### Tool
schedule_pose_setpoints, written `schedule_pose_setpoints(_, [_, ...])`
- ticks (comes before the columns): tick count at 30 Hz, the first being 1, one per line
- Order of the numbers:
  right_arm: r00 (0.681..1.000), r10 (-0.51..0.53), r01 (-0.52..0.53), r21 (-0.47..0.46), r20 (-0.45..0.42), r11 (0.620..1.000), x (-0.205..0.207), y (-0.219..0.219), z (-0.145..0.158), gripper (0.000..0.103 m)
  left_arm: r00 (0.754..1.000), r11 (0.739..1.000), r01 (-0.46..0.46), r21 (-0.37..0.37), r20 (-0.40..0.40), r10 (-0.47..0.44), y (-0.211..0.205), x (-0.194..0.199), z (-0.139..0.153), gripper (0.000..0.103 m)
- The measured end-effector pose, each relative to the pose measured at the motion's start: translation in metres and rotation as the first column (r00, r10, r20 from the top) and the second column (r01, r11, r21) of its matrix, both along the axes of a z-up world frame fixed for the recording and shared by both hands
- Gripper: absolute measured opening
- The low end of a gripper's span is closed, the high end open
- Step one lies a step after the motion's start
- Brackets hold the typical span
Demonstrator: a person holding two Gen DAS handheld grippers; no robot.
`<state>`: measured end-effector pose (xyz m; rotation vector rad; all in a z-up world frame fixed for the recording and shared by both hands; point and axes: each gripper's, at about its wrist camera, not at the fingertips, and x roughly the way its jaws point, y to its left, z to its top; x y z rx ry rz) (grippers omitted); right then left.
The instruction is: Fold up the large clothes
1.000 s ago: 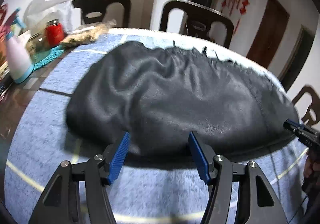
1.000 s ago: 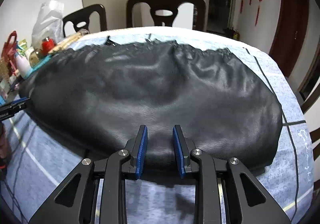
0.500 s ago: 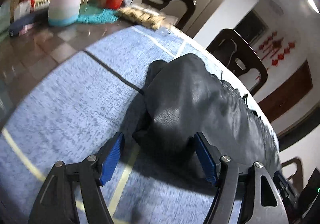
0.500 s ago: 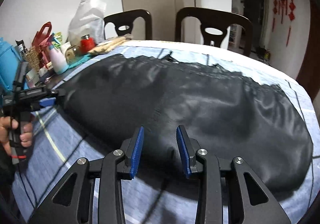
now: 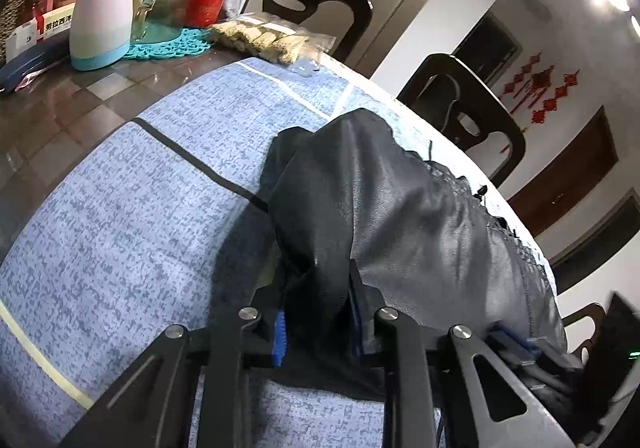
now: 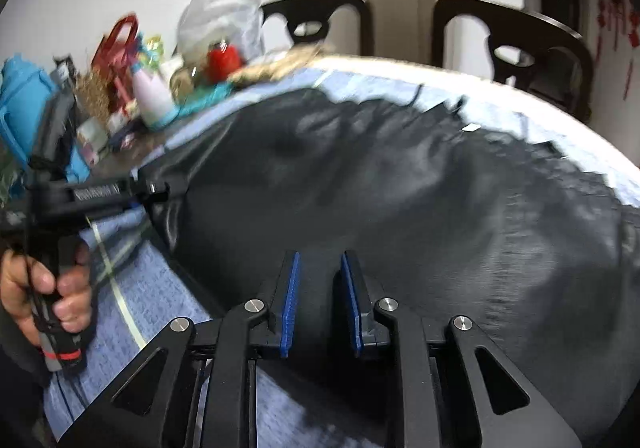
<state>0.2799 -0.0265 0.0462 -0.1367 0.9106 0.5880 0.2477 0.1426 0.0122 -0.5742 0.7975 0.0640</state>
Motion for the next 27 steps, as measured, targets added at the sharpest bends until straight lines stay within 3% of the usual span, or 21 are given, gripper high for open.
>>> schedule_pose_setpoints(2, [1.000, -0.002, 0.001, -0.039, -0.024, 0.999, 0.005, 0.005, -0.016, 0.021, 1.000, 1.000, 0.007, -0.009, 0.021, -0.007, -0.001, -0.002, 0.005, 0.022])
schedule_pose_setpoints(4, [0.999, -0.016, 0.016, 0.000, -0.035, 1.000, 0.008, -0.001, -0.017, 0.019, 0.999, 1.000, 0.018, -0.008, 0.042, -0.017, -0.003, -0.004, 0.013, 0.021])
schedule_pose_setpoints(6, [0.997, -0.034, 0.036, 0.029, -0.066, 0.999, 0.008, -0.009, -0.013, 0.019, 0.997, 1.000, 0.031, 0.001, 0.065, -0.031, -0.006, -0.005, 0.023, 0.020])
schedule_pose_setpoints(11, [0.996, -0.088, 0.089, 0.075, -0.021, 0.993, -0.006, -0.044, 0.010, 0.019, 0.987, 0.996, 0.079, 0.028, 0.139, -0.082, -0.021, -0.008, 0.055, 0.019])
schedule_pose_setpoints(18, [0.966, -0.258, 0.253, 0.146, 0.017, 0.956, -0.028, -0.131, 0.031, 0.020, 0.936, 0.962, 0.222, 0.157, 0.244, -0.255, -0.085, 0.011, 0.114, 0.016])
schedule_pose_setpoints(22, [0.937, -0.348, 0.340, 0.170, 0.020, 0.925, -0.036, -0.172, 0.037, 0.020, 0.875, 0.905, 0.355, 0.233, 0.257, -0.410, -0.150, 0.031, 0.134, 0.016])
schedule_pose_setpoints(27, [0.891, -0.455, 0.445, 0.198, 0.005, 0.873, -0.045, -0.221, 0.039, 0.020, 0.774, 0.785, 0.555, 0.277, 0.175, -0.609, -0.240, 0.053, 0.113, 0.015])
